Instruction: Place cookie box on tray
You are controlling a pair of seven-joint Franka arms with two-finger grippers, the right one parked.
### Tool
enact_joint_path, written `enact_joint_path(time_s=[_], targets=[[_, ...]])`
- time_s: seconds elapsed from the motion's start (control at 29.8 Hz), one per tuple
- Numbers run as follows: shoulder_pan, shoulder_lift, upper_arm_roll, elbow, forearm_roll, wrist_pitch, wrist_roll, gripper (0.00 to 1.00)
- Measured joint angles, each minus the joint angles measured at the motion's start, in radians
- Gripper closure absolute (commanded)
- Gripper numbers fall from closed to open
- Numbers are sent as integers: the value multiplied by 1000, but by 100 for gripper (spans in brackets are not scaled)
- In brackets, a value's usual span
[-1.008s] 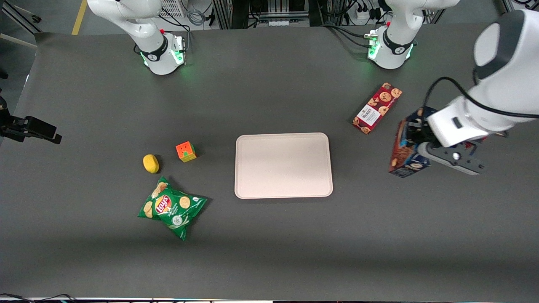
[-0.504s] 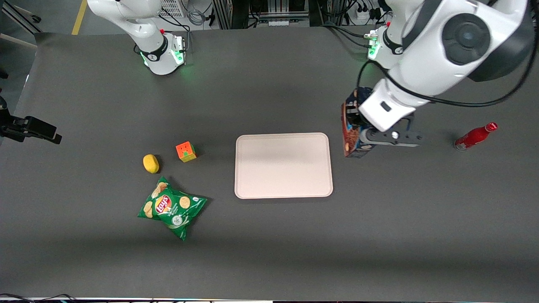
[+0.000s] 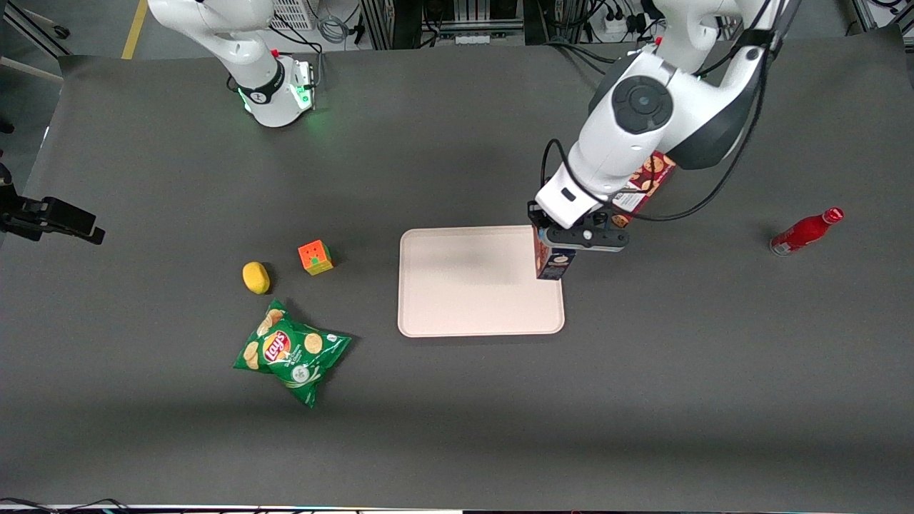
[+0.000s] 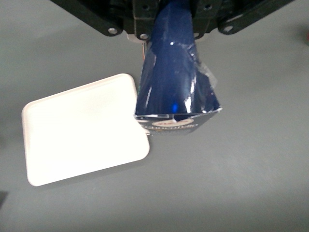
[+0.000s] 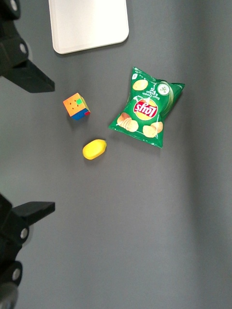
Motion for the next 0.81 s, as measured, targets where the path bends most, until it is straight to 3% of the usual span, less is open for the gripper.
enact_joint_path(time_s=[0.2,0.81], targets=[[0,91,-19,-4,104,55,-106,100],[2,253,-15,23,155,152,-129,100]])
